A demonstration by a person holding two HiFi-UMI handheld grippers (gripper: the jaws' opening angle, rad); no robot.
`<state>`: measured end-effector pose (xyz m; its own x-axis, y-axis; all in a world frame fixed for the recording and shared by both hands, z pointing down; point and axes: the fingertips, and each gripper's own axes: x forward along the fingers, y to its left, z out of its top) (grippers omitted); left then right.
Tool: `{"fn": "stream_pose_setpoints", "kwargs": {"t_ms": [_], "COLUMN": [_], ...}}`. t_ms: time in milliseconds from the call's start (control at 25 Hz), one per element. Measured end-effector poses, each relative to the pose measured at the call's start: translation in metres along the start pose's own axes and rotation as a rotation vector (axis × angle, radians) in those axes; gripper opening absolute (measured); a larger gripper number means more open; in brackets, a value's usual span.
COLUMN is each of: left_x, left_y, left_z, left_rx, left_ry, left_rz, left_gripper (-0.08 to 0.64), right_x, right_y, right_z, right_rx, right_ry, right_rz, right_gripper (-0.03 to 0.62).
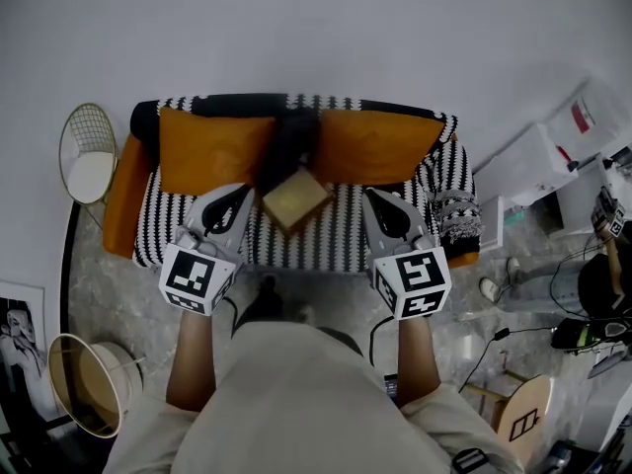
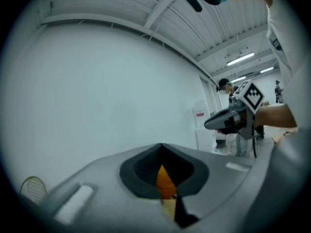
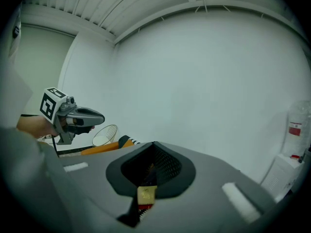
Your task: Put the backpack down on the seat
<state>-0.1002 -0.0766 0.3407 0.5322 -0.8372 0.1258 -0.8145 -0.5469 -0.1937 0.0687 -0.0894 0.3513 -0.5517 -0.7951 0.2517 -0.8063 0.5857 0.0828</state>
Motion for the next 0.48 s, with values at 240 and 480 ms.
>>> {"fn": "stream_pose_setpoints", "kwargs": {"t_ms": [240,480], "left_x": [-0.001,0.003], "left_y": [-0.002,-0.002], "left_z": [0.001,-0.005], "left_rx": [-0.018,-0.017], "left_ry": [-0.011,0.010], "left_rz": [-0.005,-0.007], "left_gripper": [0.002,0.002], "right_x": [0.001,0.006], "right_y": [0.002,0.002], "right_z": [-0.005,-0.013], "right_rx": [0.008,0.018], "right_ry": [0.008,0.020], "right_rz": [0.012,0.016], "right_gripper": [0.005,0.005]}}
